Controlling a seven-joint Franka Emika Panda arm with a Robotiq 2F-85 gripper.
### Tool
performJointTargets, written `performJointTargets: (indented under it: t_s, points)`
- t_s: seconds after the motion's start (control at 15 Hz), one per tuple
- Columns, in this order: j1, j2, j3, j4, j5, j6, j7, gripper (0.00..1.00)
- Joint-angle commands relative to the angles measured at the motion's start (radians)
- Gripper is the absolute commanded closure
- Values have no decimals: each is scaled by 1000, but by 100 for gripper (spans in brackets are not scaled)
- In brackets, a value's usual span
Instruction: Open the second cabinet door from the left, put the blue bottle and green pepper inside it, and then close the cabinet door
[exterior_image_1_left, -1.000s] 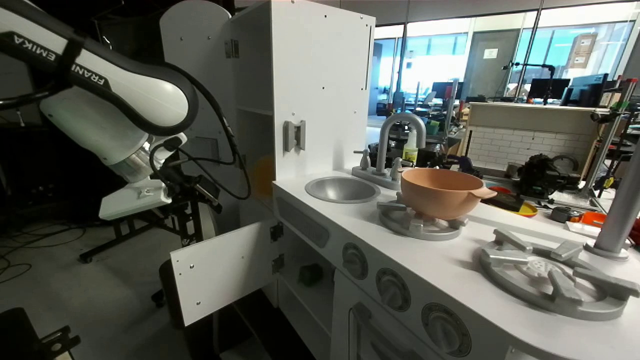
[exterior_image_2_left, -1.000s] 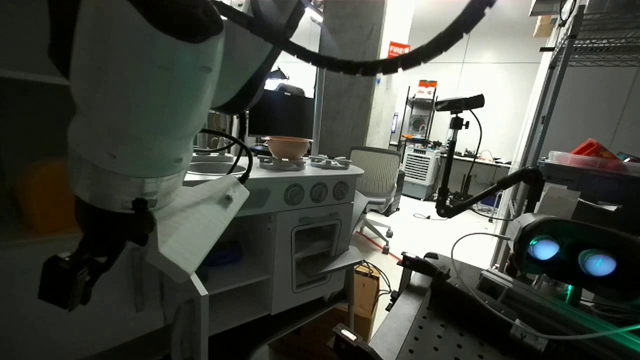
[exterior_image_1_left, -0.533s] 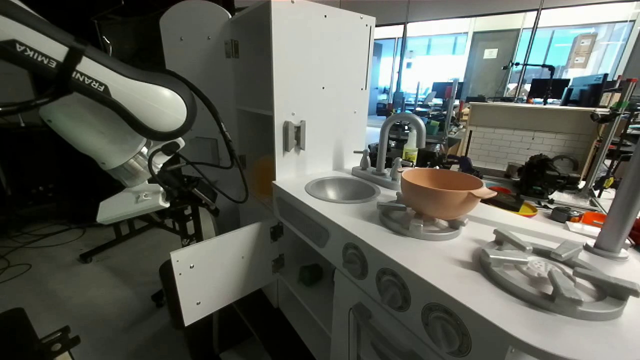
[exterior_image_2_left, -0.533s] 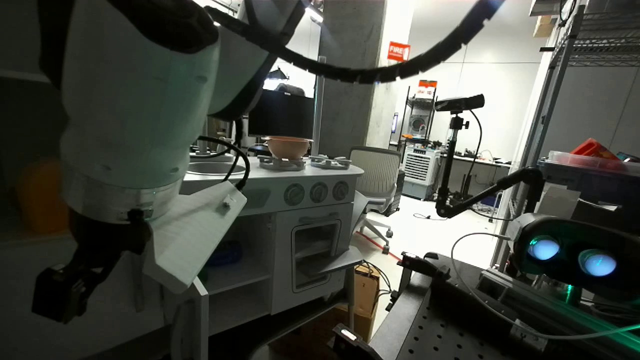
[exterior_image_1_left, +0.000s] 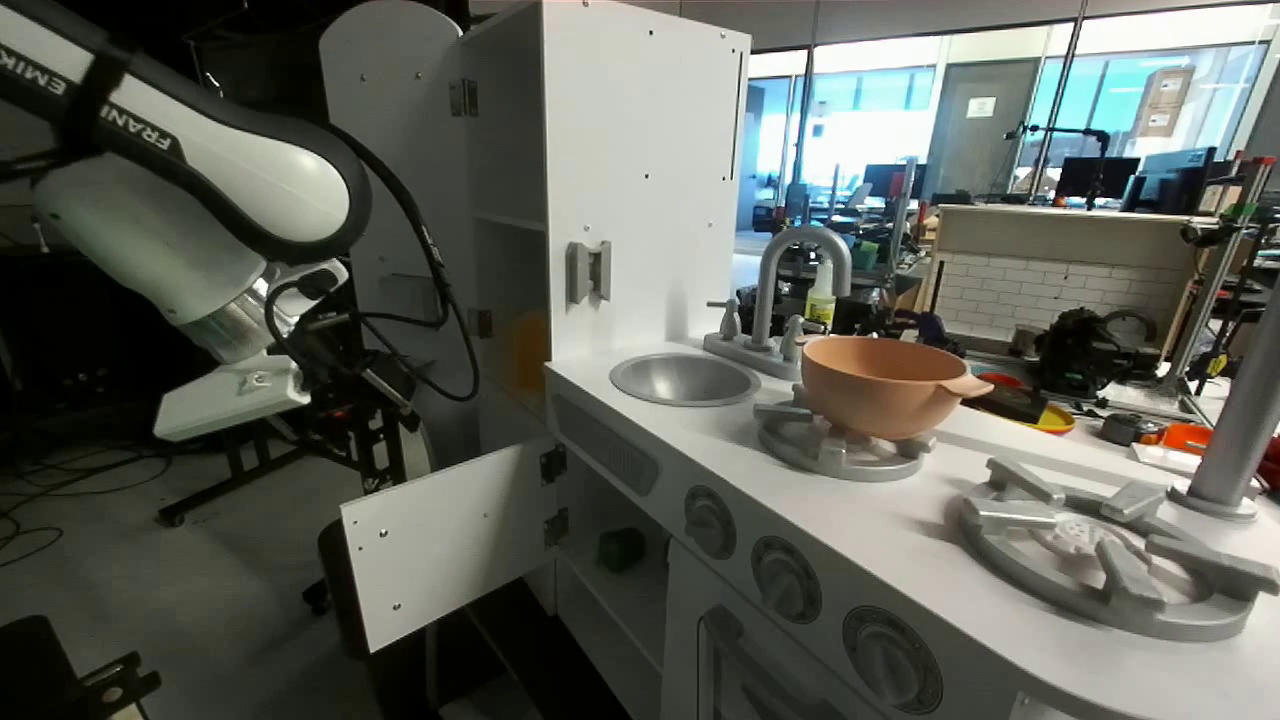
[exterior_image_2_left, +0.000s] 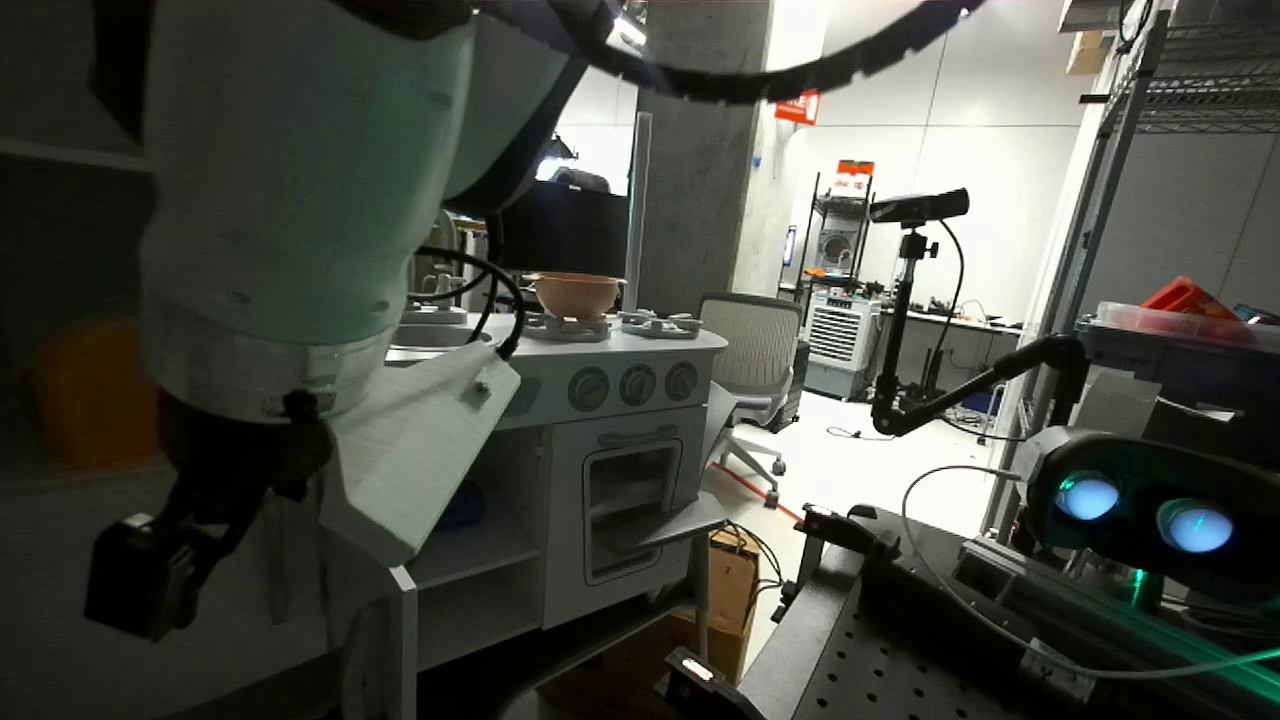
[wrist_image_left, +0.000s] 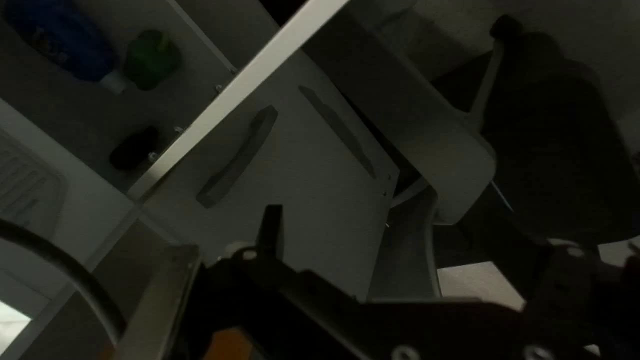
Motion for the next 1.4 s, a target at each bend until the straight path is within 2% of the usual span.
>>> performJointTargets:
  t_s: [0.0,0.13,0.27,0.33,0.53,0.67,0.73,0.87,0.93,1.07,1.13,1.33]
  points:
    - [68,-187,-36,-177,-100,136,-34,0]
    - [104,-280,-43,-272,-155,122,-43,0]
    - [171,-348,-94,-351,-224,139,-17,0]
    - [192,-402,-111,-411,-256,111,-25,0]
    - [329,-508,-250,-529,-351,80,17,0]
    - [450,-542,-407,-575,-354,89,2,0]
    - [500,-573,-464,-589,-409,84,45,0]
    - [625,-570,-619,-572,-441,124,78,0]
    - [664,-600,-692,-581,-436,117,39,0]
    - [764,-555,-840,-547,-362,186,-25,0]
    - [819,-568,-908,-544,-392,197,-12,0]
    - [909,-566,-1025,-553,-390,217,-72,0]
